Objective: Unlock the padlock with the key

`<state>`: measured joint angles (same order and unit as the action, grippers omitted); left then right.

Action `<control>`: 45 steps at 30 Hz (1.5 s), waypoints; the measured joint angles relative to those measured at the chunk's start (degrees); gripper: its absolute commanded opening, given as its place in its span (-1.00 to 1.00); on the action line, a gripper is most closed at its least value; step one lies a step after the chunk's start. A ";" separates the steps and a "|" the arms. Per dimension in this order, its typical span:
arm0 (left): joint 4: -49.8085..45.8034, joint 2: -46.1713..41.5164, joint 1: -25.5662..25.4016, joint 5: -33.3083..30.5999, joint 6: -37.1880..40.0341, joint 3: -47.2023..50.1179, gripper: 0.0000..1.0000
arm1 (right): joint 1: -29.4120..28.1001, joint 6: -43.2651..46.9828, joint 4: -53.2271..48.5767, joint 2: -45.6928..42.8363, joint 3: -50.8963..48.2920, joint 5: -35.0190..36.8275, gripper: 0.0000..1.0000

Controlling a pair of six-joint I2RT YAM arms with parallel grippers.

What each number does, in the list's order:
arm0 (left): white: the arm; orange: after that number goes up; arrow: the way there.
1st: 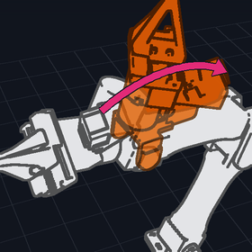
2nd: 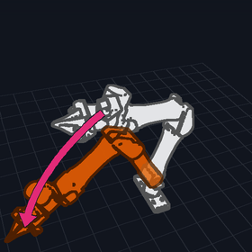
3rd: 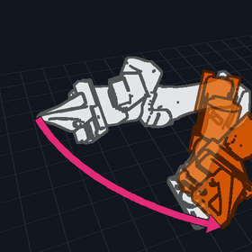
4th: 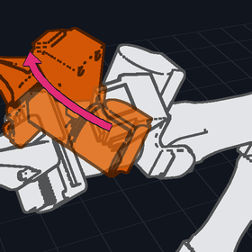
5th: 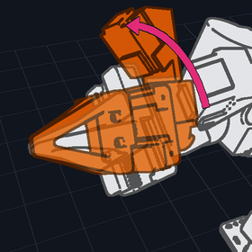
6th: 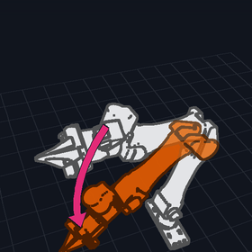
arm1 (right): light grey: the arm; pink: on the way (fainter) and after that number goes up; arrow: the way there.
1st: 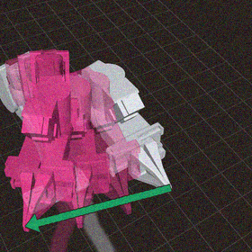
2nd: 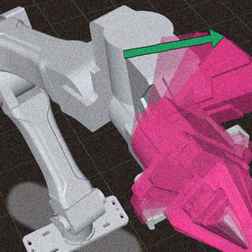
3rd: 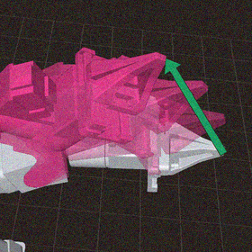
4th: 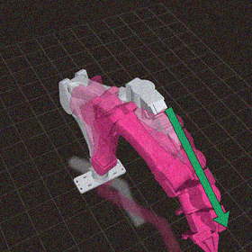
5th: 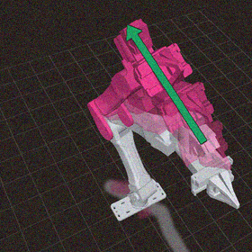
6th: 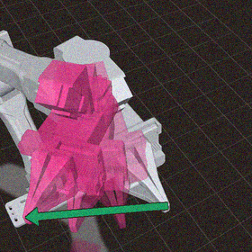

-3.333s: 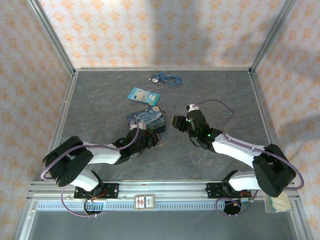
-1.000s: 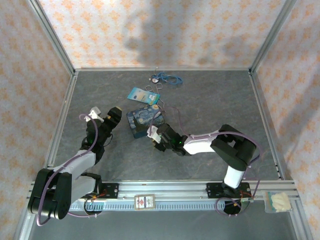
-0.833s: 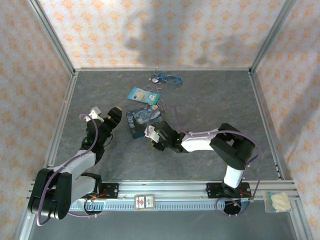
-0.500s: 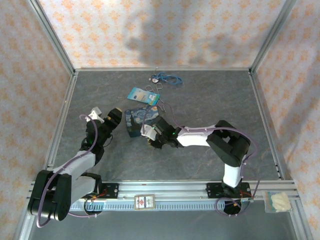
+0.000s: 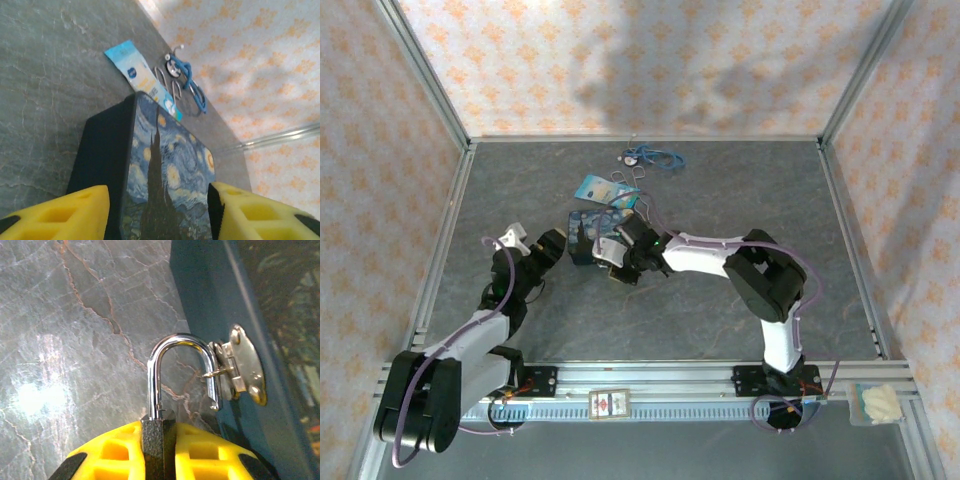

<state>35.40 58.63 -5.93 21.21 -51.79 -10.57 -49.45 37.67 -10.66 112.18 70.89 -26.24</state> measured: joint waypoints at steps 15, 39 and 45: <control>3.17 -5.49 -9.55 -2.03 -10.95 8.61 -0.28 | 0.02 -5.51 -0.50 1.05 0.70 -4.70 -1.00; 25.64 21.73 -19.56 -7.34 -16.39 7.23 -0.37 | 0.00 -8.09 -0.46 1.88 2.36 -8.50 -1.00; 32.65 27.98 -19.58 -7.19 -18.23 6.56 -0.69 | 0.02 -8.15 -0.46 1.88 2.36 -8.55 -1.00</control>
<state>68.05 86.61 -25.52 14.02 -70.02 -4.01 -49.43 29.52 -11.11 114.06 73.25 -34.79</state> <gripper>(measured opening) 0.194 0.133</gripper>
